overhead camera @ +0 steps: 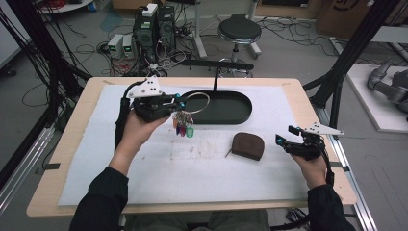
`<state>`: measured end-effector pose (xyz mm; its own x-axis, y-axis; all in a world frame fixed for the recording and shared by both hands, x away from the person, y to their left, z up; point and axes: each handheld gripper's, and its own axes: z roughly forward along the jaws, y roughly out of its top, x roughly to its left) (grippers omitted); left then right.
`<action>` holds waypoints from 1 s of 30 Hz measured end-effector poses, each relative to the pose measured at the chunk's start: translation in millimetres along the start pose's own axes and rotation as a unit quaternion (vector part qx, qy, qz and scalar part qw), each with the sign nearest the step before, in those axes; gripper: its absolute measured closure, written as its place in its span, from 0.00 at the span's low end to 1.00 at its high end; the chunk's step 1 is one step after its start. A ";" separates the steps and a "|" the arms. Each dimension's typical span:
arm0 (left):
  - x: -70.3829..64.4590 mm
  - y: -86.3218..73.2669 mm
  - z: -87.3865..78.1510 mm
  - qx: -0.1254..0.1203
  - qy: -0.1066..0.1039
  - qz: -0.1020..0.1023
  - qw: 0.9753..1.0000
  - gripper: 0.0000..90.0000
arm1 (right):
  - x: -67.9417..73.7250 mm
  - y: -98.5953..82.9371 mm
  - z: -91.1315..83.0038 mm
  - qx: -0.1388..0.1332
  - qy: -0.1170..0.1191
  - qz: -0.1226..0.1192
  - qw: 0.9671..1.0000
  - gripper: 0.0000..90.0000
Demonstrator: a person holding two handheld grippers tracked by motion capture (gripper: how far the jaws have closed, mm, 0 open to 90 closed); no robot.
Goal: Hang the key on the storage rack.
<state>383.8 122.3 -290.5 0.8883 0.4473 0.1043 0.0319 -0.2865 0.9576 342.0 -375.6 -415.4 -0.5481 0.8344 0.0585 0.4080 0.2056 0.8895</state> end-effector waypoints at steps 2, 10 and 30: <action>6.7 2.4 2.7 0.001 0.012 0.002 1.000 0.96 | -0.1 -0.2 0.5 0.002 0.001 0.002 1.000 0.29; 29.3 10.3 16.1 -0.007 0.049 0.001 0.999 0.96 | -0.4 -0.2 1.3 0.002 0.000 0.000 1.000 0.30; 79.0 -9.3 41.0 0.012 0.106 -0.045 0.993 0.96 | -1.6 -0.5 3.6 0.003 0.003 0.004 1.000 0.30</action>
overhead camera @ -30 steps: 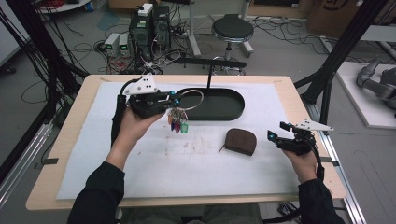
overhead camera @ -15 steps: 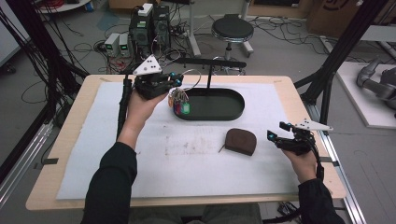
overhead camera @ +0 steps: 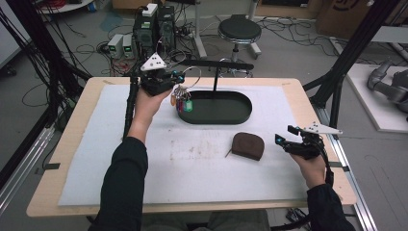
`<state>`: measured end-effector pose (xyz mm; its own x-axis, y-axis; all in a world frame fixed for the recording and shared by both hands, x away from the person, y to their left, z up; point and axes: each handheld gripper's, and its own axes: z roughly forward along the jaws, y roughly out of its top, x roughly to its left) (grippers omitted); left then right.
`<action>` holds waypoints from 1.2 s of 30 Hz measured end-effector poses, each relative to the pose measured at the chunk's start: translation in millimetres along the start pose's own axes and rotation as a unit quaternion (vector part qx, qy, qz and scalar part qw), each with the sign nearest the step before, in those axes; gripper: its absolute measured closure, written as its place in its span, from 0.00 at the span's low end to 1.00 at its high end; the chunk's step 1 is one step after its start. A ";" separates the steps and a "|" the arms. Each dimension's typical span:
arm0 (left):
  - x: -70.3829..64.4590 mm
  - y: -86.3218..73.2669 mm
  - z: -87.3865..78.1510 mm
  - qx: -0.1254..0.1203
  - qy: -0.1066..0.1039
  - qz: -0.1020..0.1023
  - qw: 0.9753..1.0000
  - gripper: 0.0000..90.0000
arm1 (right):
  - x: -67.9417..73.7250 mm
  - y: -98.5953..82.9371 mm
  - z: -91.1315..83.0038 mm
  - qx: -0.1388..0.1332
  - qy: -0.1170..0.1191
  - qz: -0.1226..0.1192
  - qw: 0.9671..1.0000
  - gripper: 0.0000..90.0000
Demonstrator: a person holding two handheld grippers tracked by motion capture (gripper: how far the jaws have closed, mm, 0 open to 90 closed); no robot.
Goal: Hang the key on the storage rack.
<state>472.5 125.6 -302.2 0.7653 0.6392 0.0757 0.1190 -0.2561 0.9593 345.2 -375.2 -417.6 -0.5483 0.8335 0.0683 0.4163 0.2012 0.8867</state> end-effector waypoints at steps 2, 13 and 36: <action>4.4 -3.1 2.2 -0.005 0.005 -0.012 1.000 0.96 | -0.2 -0.1 0.3 0.001 0.000 0.000 1.000 0.30; 19.4 -17.1 18.1 -0.005 0.019 -0.051 0.999 0.96 | 1.0 -0.1 1.5 0.003 0.001 -0.002 1.000 0.30; 26.8 -28.6 28.8 0.020 0.070 -0.091 0.993 0.94 | 1.5 0.0 2.2 0.002 0.003 -0.003 1.000 0.30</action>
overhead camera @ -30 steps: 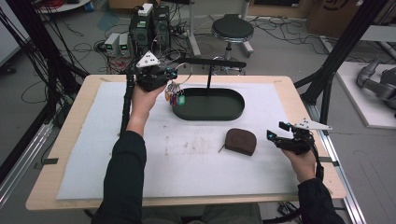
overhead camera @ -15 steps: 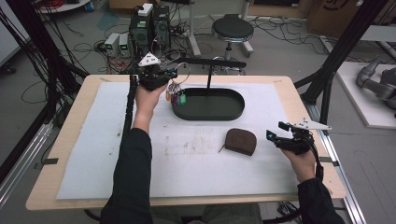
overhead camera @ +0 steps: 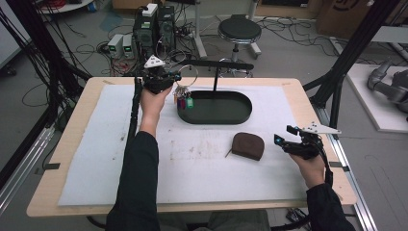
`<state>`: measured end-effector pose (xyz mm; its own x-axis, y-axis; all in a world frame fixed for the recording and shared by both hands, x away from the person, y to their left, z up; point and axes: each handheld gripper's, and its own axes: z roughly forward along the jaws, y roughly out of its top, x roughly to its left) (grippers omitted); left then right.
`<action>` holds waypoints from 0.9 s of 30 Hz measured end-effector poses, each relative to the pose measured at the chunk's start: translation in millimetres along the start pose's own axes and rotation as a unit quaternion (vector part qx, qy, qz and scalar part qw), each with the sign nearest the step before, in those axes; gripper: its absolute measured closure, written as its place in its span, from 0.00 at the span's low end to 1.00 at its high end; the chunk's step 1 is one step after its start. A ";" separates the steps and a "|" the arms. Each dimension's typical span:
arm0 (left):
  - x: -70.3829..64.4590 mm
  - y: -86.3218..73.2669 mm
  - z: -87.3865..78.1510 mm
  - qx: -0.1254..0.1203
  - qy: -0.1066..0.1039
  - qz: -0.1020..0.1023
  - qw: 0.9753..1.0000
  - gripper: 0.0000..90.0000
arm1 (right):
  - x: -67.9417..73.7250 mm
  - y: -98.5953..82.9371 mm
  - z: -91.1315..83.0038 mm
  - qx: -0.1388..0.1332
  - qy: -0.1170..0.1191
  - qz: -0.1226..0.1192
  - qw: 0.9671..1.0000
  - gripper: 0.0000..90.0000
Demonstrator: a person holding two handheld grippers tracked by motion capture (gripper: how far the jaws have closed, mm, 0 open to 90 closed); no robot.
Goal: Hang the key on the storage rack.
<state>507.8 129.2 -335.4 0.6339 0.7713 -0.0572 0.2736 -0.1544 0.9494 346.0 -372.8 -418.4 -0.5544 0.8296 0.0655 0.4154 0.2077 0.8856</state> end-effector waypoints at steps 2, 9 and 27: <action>-0.2 -1.0 0.6 0.000 0.009 -0.004 1.000 0.93 | -0.1 0.0 -0.1 0.000 0.000 0.000 1.000 0.30; -0.7 -0.5 -3.3 0.007 0.033 -0.009 0.999 0.78 | 0.0 0.0 0.2 0.000 0.000 -0.001 1.000 0.30; -43.5 -18.1 -79.0 -0.002 0.029 0.052 0.998 0.48 | 3.3 0.7 -0.3 0.000 -0.004 -0.006 1.000 0.30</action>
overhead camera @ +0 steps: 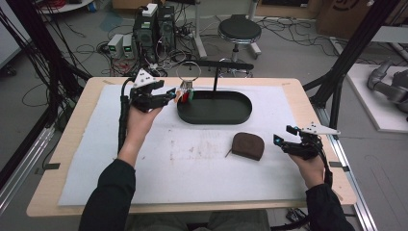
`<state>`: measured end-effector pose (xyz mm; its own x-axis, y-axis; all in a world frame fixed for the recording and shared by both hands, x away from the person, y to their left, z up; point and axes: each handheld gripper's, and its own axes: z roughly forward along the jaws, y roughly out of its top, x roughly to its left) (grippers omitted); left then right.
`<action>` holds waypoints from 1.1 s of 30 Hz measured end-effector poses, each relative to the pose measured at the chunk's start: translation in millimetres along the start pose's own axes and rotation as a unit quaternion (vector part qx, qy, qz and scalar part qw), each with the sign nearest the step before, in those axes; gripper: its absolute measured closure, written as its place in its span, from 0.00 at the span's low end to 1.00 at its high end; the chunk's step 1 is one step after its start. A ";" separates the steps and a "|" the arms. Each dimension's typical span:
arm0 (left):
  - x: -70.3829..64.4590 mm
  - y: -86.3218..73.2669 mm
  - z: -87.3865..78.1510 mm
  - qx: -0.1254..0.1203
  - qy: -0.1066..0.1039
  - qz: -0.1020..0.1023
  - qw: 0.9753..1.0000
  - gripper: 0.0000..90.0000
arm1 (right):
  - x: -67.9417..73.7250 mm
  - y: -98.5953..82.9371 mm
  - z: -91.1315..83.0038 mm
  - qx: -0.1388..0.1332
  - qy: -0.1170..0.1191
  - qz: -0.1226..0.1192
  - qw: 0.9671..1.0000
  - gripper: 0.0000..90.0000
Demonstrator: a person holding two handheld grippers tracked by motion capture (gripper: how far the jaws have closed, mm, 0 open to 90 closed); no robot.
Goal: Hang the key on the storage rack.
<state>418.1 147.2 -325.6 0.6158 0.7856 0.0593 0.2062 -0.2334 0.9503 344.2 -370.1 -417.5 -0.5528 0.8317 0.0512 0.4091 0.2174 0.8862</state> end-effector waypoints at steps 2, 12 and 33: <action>-5.5 -8.5 -14.2 -0.004 -0.016 -0.007 1.000 0.47 | -0.1 0.4 0.0 -0.002 -0.002 0.000 1.000 0.30; -21.5 -52.0 -68.6 -0.015 -0.052 -0.011 0.998 0.38 | 3.2 2.0 2.3 -0.001 -0.001 -0.004 1.000 0.30; -3.2 -107.6 -112.8 -0.014 -0.029 -0.030 0.999 0.27 | 3.6 2.1 1.1 -0.005 0.000 -0.006 1.000 0.30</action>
<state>308.2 234.4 -393.6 0.6466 0.7627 -0.0148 0.2227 -0.1701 0.9599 343.9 -366.1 -415.9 -0.5583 0.8287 0.0402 0.3948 0.2227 0.8914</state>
